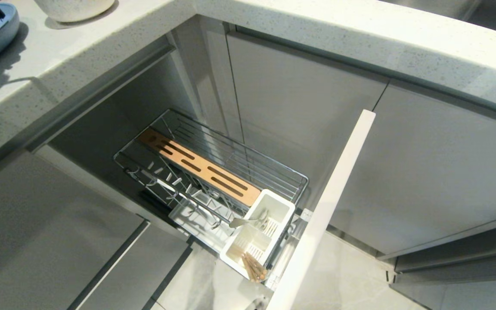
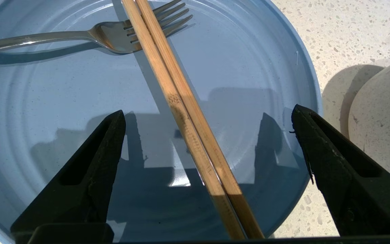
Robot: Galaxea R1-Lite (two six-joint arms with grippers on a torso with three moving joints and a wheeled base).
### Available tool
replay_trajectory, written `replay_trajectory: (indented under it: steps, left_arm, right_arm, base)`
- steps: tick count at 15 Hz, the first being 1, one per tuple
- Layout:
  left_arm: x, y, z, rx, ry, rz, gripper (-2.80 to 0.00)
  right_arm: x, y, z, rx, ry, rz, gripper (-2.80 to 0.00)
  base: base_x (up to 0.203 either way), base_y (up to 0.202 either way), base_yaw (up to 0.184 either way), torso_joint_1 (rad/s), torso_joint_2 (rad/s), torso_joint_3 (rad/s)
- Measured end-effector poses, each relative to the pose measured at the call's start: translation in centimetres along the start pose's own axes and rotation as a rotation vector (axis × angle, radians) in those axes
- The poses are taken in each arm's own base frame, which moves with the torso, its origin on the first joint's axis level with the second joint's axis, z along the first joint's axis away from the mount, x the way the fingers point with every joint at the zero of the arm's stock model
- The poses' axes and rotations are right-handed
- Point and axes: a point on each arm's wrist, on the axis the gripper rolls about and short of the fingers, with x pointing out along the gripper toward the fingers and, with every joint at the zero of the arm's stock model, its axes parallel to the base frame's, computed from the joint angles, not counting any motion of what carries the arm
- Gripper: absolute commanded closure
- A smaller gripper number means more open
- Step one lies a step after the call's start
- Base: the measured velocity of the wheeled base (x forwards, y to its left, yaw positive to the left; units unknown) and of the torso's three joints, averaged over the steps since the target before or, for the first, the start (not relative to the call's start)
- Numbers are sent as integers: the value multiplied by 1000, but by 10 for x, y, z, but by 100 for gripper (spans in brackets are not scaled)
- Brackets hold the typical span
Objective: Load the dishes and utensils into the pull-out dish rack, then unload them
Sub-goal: Pick up the chopsticks and place it in the cupboard
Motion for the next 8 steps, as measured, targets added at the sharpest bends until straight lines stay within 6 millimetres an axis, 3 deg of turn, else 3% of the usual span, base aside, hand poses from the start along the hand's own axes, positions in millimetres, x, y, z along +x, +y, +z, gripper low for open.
replay_trajectory:
  steps: [8]
  left_arm:
    - [-1,1,1,-2,-3,-1,0]
  right_arm:
    - [0,0,0,0,0,0,0]
  base:
    - [0,0,0,0,0,0]
